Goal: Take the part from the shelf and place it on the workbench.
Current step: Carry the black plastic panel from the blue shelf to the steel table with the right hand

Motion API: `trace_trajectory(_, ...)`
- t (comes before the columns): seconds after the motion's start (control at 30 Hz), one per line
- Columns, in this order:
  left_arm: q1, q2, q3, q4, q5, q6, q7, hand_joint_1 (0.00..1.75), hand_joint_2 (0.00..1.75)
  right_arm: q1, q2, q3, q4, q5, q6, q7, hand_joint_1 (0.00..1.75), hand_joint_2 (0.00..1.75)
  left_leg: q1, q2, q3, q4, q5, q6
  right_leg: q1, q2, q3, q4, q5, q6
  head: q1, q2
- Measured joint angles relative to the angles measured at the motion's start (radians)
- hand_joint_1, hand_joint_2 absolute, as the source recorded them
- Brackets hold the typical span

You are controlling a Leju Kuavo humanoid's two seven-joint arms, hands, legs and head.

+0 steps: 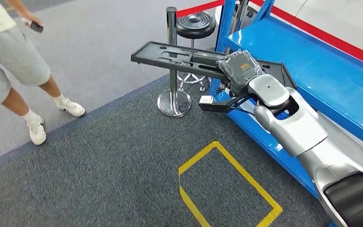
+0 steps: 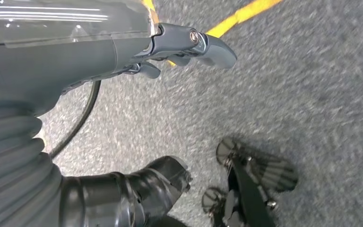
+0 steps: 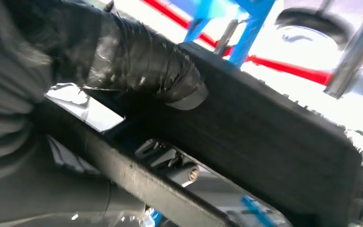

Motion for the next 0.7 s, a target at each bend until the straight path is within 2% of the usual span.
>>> trace_trajectory(0.03,0.001,-0.001,0.000,0.000,-0.001,-0.001,-0.002,0.00,1.75,0.006,-0.003,-0.005,-0.003,0.001,-0.001,0.001,1.75,1.75,0.001,-0.011,-0.006,0.002,0.002,-0.006,0.003,0.000,0.002,-0.003,-0.003,-0.003,0.000,0.000)
trace_trajectory(0.07,0.002,-0.002,0.000,0.000,-0.004,-0.001,-0.002,0.00,1.75,0.012,-0.005,-0.009,-0.008,0.002,-0.001,0.002,1.75,1.75,0.004,-0.022,-0.010,0.001,0.004,-0.012,0.002,-0.011,0.002,-0.003,-0.003,-0.008,0.000,0.000)
trace_trajectory(0.1,0.004,-0.003,0.000,0.000,-0.006,-0.002,-0.004,0.00,1.75,0.017,-0.008,-0.013,-0.013,0.003,-0.002,0.003,1.75,1.75,0.004,-0.016,-0.014,0.004,0.003,-0.017,0.003,-0.022,0.003,-0.006,-0.002,-0.013,0.000,0.000)
trace_trajectory(0.17,0.005,-0.007,0.000,0.000,-0.011,-0.002,-0.006,0.00,1.75,0.032,-0.019,-0.025,-0.027,0.004,-0.004,0.006,1.75,1.75,0.000,0.040,-0.037,0.051,-0.024,-0.027,-0.001,-0.046,0.009,-0.012,0.000,-0.025,-0.004,0.000)
trace_trajectory(0.2,0.005,-0.009,0.000,0.000,-0.013,-0.002,-0.007,0.00,1.75,0.040,-0.028,-0.032,-0.035,0.005,-0.006,0.007,1.75,1.75,0.000,0.077,-0.061,0.100,-0.049,-0.030,0.001,-0.059,0.011,-0.013,0.000,-0.029,-0.006,0.000)
trace_trajectory(0.23,0.005,-0.012,0.000,0.000,-0.015,-0.002,-0.007,0.00,1.75,0.049,-0.035,-0.038,-0.041,0.008,-0.009,0.007,1.75,1.75,0.000,0.101,-0.092,0.164,-0.078,-0.034,0.003,-0.072,0.012,-0.014,-0.001,-0.032,-0.008,0.000)
trace_trajectory(0.27,0.004,-0.014,0.000,0.000,-0.017,-0.002,-0.007,0.00,1.75,0.057,-0.040,-0.042,-0.044,0.011,-0.011,0.007,1.75,1.75,0.003,0.109,-0.123,0.226,-0.100,-0.036,0.005,-0.085,0.012,-0.014,-0.002,-0.033,-0.008,0.000)
trace_trajectory(0.3,0.004,-0.015,0.000,0.000,-0.019,-0.001,-0.005,0.00,1.75,0.066,-0.042,-0.045,-0.044,0.016,-0.014,0.007,1.75,1.75,0.004,0.111,-0.145,0.266,-0.108,-0.036,0.007,-0.098,0.013,-0.014,-0.003,-0.034,-0.008,0.000)
trace_trajectory(0.33,0.004,-0.016,0.000,0.000,-0.021,0.001,-0.003,0.00,1.75,0.074,-0.042,-0.047,-0.045,0.023,-0.016,0.007,1.75,1.75,0.004,0.112,-0.150,0.274,-0.100,-0.035,0.009,-0.110,0.014,-0.014,-0.004,-0.035,-0.008,0.000)
trace_trajectory(0.37,0.004,-0.016,0.001,0.000,-0.022,0.003,-0.001,0.00,1.75,0.080,-0.041,-0.049,-0.045,0.028,-0.017,0.007,1.75,1.75,0.004,0.114,-0.136,0.243,-0.076,-0.031,0.011,-0.121,0.015,-0.014,-0.006,-0.036,-0.008,0.000)
trace_trajectory(0.4,0.004,-0.016,0.001,0.000,-0.023,0.006,0.002,0.00,1.75,0.084,-0.040,-0.052,-0.046,0.032,-0.017,0.007,1.75,1.75,0.001,0.120,-0.104,0.181,-0.042,-0.024,0.013,-0.132,0.018,-0.014,-0.007,-0.036,-0.008,0.000)
trace_trajectory(0.43,0.003,-0.015,0.002,0.000,-0.024,0.008,0.004,0.00,1.75,0.086,-0.040,-0.054,-0.047,0.035,-0.017,0.007,1.75,1.75,-0.006,0.143,-0.067,0.109,-0.018,-0.014,0.015,-0.143,0.021,-0.015,-0.009,-0.035,-0.008,0.000)
trace_trajectory(0.5,0.001,-0.013,0.003,0.000,-0.025,0.010,0.007,0.00,1.75,0.086,-0.039,-0.058,-0.049,0.038,-0.017,0.008,1.75,1.75,-0.022,0.178,-0.017,0.010,0.006,0.005,0.019,-0.165,0.025,-0.018,-0.013,-0.030,-0.008,0.000)
trace_trajectory(0.53,0.000,-0.013,0.003,0.000,-0.025,0.011,0.008,0.00,1.75,0.087,-0.039,-0.059,-0.050,0.039,-0.018,0.009,1.75,1.75,-0.028,0.185,-0.010,-0.006,0.005,0.010,0.019,-0.175,0.027,-0.020,-0.014,-0.026,-0.008,0.000)
trace_trajectory(0.6,0.000,-0.013,0.006,0.000,-0.027,0.012,0.011,0.00,1.75,0.091,-0.037,-0.061,-0.053,0.040,-0.018,0.009,1.75,1.75,-0.025,0.160,-0.007,-0.017,0.011,0.016,0.020,-0.195,0.033,-0.025,-0.017,-0.016,-0.008,0.000)
trace_trajectory(0.63,0.001,-0.014,0.007,0.000,-0.028,0.013,0.014,0.00,1.75,0.094,-0.035,-0.064,-0.056,0.041,-0.018,0.009,1.75,1.75,-0.022,0.148,-0.001,-0.028,0.015,0.018,0.020,-0.187,0.036,-0.023,-0.022,-0.012,-0.007,0.000)
trace_trajectory(0.67,0.002,-0.015,0.009,0.000,-0.030,0.013,0.017,0.00,1.75,0.096,-0.032,-0.066,-0.058,0.041,-0.018,0.009,1.75,1.75,-0.018,0.136,0.007,-0.038,0.021,0.023,0.018,-0.166,0.032,-0.007,-0.037,-0.009,-0.007,0.000)
trace_trajectory(0.7,0.002,-0.016,0.009,0.000,-0.032,0.013,0.019,0.00,1.75,0.097,-0.030,-0.069,-0.060,0.041,-0.019,0.009,1.75,1.75,-0.014,0.125,0.013,-0.047,0.026,0.027,0.017,-0.135,0.017,0.032,-0.061,-0.007,-0.006,0.000)
